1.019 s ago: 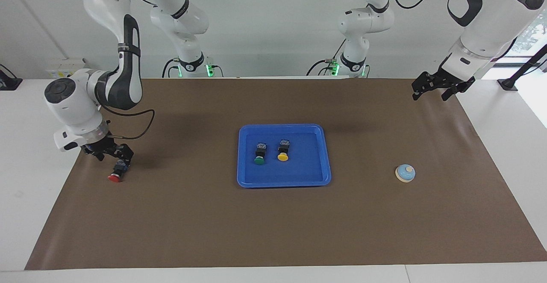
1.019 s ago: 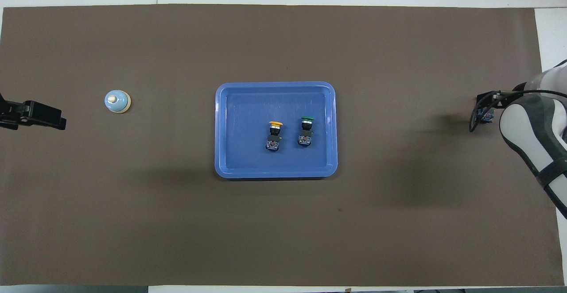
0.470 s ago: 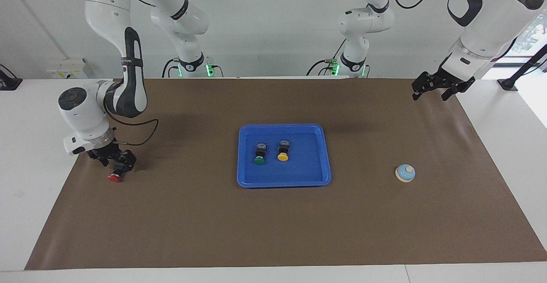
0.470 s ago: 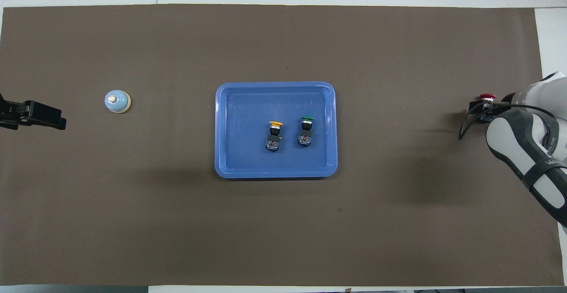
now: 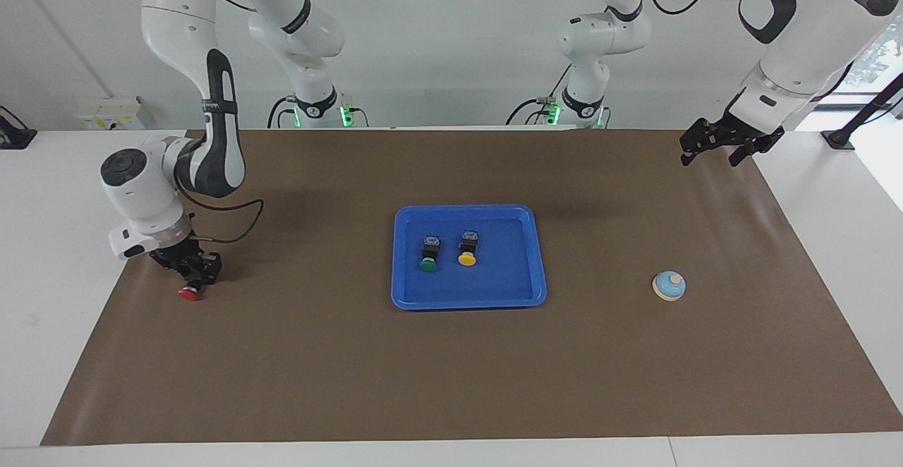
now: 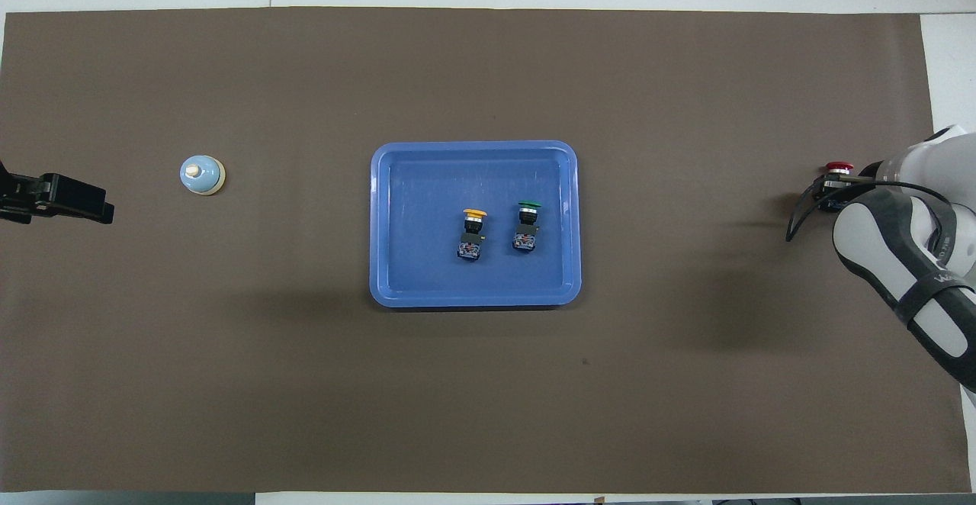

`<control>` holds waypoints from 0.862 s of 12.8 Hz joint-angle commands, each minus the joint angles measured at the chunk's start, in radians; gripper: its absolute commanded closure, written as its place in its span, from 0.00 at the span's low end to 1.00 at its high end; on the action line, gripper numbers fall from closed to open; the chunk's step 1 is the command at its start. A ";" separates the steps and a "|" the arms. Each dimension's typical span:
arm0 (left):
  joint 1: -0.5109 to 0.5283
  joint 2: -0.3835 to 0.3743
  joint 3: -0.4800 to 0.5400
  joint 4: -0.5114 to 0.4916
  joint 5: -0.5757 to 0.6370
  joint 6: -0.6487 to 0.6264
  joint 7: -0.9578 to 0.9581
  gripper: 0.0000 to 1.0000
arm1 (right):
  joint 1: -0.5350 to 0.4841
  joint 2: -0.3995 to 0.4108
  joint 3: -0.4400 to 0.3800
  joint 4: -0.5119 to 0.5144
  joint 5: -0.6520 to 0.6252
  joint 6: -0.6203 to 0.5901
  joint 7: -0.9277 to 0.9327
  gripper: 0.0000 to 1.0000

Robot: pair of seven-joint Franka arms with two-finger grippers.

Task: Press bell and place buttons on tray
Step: 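Release the yellow button and reach the right gripper to the red button, then grasp the red button and place it in the tray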

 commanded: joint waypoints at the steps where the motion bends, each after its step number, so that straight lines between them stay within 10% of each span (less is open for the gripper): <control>1: 0.002 -0.020 0.004 -0.015 -0.010 0.003 0.009 0.00 | -0.008 -0.010 0.016 0.002 -0.010 -0.047 -0.013 1.00; 11: 0.002 -0.020 0.004 -0.015 -0.010 0.003 0.011 0.00 | 0.352 -0.041 0.024 0.334 0.007 -0.519 0.318 1.00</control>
